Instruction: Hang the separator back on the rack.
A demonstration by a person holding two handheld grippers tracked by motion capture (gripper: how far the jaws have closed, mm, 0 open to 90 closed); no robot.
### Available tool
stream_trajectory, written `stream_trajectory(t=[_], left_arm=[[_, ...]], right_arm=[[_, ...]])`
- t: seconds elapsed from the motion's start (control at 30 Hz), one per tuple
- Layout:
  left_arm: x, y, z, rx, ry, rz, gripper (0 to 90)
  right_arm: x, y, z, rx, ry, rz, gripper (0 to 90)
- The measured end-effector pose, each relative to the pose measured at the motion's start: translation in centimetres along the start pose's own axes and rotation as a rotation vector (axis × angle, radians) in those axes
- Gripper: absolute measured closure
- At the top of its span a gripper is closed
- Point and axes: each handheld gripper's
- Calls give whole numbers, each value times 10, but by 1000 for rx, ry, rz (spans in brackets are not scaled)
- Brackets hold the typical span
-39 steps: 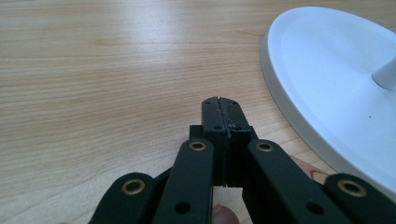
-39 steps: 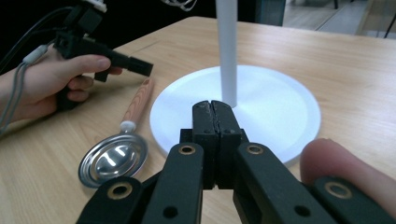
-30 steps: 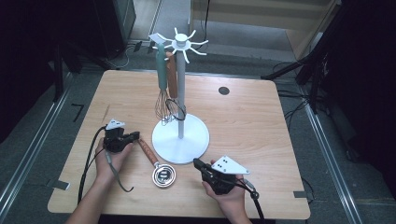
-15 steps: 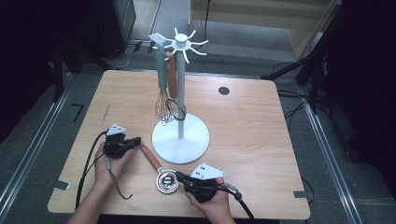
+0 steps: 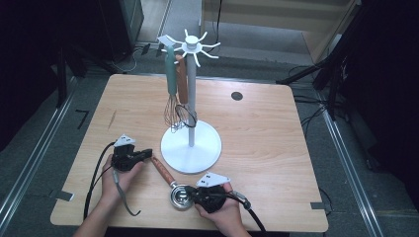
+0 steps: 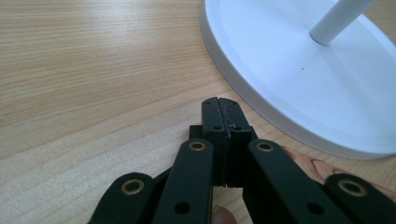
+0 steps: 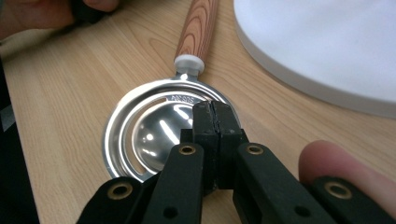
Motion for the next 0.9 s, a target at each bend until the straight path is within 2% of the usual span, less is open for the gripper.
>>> stream_trajectory(t=[0.37,0.5,0.63,0.9], left_arm=[[-9,1,-3,19,18,-26,900],[-13,4,-2,26,23,-24,900],[-14,6,1,25,12,-28,900],[-19,12,4,30,37,-28,900]], right_arm=[[-14,4,6,22,14,-35,900],[-19,3,8,20,26,-47,900],[-24,2,9,21,38,-52,900],[-32,3,15,27,77,-47,900]])
Point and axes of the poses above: each handheld gripper's, and its own axes: z roughly backward along the jaws, y roughly out of its underside, x roughly to its left, and after that the axes turned 6 degrees about x, right-handed
